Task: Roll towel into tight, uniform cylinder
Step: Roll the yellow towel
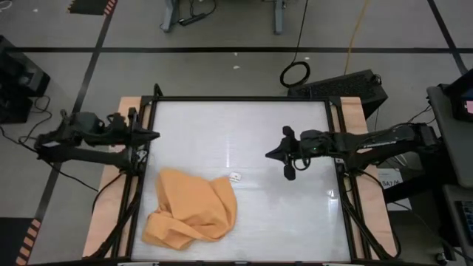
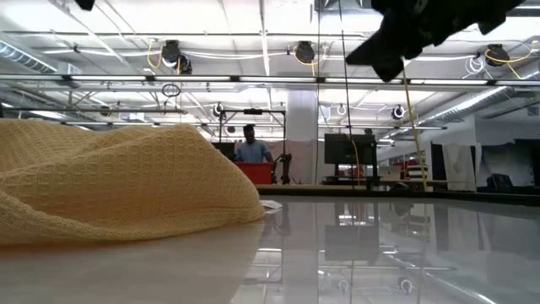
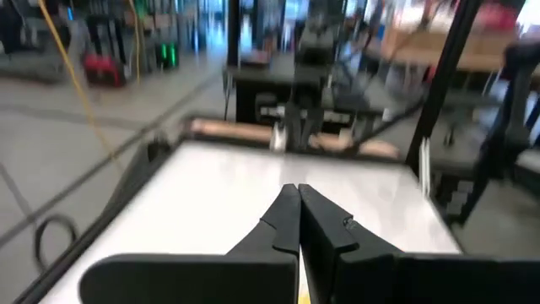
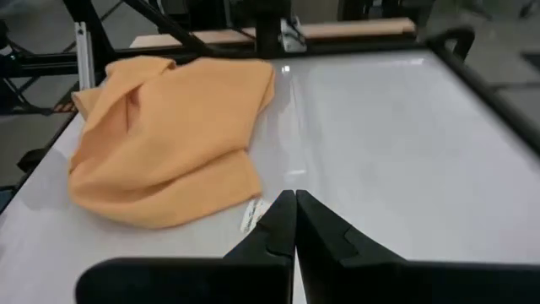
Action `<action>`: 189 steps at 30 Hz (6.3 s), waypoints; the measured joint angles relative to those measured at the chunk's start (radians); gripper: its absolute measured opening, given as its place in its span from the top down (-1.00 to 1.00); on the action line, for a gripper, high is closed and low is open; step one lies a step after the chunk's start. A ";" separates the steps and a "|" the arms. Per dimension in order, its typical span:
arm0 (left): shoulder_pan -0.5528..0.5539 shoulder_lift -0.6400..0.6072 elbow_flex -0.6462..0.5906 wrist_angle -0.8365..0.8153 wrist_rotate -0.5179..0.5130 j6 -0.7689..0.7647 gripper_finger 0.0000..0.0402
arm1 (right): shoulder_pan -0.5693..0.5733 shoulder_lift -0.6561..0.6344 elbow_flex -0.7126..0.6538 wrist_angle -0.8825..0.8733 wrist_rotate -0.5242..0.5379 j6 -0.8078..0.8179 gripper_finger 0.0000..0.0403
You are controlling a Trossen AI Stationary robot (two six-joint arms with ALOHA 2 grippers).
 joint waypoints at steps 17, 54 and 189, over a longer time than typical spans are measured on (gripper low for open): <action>-0.154 0.404 -0.202 0.114 0.062 -0.234 0.99 | 0.068 0.284 -0.027 0.253 -0.009 0.103 0.97; -0.205 0.621 -0.206 0.164 -0.084 -0.234 0.99 | 0.074 1.061 0.511 0.241 0.024 0.072 0.76; 0.063 0.744 -0.206 1.209 0.251 0.236 0.90 | 0.112 0.176 0.511 -0.584 0.384 -0.198 0.99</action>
